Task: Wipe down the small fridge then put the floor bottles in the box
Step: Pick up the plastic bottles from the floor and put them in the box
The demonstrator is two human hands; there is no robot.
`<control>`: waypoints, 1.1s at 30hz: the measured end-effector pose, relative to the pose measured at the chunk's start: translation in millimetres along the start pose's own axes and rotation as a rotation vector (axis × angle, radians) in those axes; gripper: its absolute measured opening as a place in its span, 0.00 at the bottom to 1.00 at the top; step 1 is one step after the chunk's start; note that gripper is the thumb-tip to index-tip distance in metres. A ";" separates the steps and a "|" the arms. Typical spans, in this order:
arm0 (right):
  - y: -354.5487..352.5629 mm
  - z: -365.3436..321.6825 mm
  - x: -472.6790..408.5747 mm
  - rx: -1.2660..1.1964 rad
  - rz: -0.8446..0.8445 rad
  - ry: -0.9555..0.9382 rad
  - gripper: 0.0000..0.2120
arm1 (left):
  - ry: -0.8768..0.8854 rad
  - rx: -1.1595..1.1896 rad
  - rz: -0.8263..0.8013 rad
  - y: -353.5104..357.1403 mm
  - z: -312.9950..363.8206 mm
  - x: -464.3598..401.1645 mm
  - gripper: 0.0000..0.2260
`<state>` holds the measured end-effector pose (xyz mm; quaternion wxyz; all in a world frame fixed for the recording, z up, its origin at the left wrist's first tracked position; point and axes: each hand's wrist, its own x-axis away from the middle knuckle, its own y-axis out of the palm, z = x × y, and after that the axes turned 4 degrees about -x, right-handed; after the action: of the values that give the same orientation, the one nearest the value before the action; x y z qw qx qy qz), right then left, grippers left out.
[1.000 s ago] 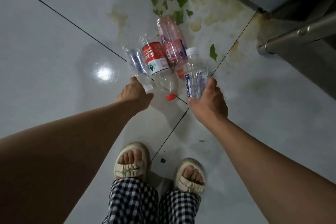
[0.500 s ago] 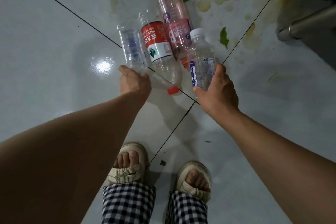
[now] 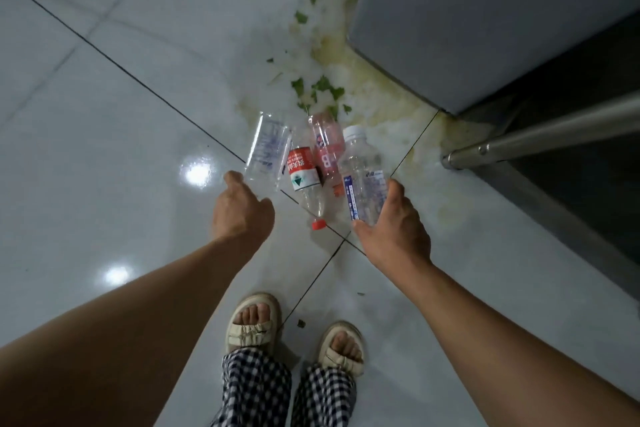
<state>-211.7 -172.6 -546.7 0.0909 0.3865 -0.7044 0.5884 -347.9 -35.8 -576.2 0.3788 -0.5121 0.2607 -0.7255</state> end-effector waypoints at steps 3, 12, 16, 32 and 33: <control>-52.9 -22.6 27.1 -0.019 0.027 -0.020 0.39 | 0.077 -0.054 -0.005 -56.5 32.9 24.9 0.17; -210.8 -72.7 118.0 -0.099 0.164 -0.068 0.36 | 0.234 -0.196 0.087 -205.1 127.1 120.0 0.21; -268.1 -82.5 162.8 -0.112 0.229 -0.124 0.34 | 0.353 -0.193 0.156 -255.5 158.6 174.4 0.20; -396.6 -81.2 298.7 -0.080 0.455 -0.167 0.30 | 0.704 -0.220 0.254 -379.8 232.1 316.2 0.11; -397.9 -80.4 305.2 -0.084 0.468 -0.158 0.30 | 0.730 -0.228 0.252 -383.9 235.9 318.0 0.10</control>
<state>-187.7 -237.4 -43.5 -0.0875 0.2536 -0.8034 0.5316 -294.4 -71.6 -28.5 0.2881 -0.2237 0.5177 -0.7739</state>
